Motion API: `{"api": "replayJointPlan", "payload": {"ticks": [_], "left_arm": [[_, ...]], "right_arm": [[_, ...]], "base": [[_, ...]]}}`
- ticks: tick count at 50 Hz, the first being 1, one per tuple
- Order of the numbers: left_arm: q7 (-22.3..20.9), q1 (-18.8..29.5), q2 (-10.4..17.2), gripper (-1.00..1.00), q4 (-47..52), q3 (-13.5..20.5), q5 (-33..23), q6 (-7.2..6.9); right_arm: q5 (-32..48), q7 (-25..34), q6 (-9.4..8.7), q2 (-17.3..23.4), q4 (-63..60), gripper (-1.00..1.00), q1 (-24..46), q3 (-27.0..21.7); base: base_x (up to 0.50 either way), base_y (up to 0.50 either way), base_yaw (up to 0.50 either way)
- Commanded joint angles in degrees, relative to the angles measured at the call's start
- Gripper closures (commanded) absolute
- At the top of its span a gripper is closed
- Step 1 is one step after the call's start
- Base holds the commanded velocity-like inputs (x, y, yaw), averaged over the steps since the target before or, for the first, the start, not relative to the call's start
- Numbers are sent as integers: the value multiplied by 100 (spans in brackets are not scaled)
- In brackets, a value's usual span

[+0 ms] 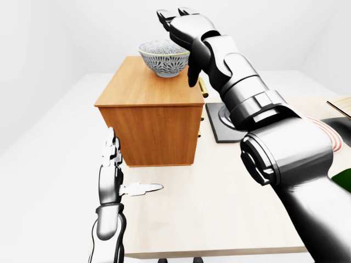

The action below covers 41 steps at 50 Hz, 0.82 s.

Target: Put the bowl on the top of the cabinet.

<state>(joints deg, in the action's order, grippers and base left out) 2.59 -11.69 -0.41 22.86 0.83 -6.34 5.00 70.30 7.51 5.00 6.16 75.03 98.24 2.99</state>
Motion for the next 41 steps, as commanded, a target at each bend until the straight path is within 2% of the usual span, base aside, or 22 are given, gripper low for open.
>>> {"api": "replayJointPlan", "payload": {"ticks": [1, 24, 32, 33, 41], "left_arm": [[6, 9, -3, -100, -17, 4, -11, 0], [52, 92, -8, -100, -31, 56, 15, 0], [56, 91, -9, -100, -37, 28, -10, 0], [51, 86, -6, -100, -26, 20, -14, 0], [31, 89, 2, -100, -73, -16, -19, 0]], "right_arm": [[39, 230, 0, 386, 67, -100, 334, -36], [-258, 536, 0, 1648, 146, -100, 1144, -500], [-550, 474, 0, 2039, 134, -100, 1173, -650], [-746, 461, 0, 2124, 121, -100, 1206, -804], [-1061, 318, 0, 2748, 80, -100, 1060, -838]], "base": [[0, 0, 0], [0, 0, 0], [0, 0, 0], [0, 0, 0], [0, 0, 0]]}}
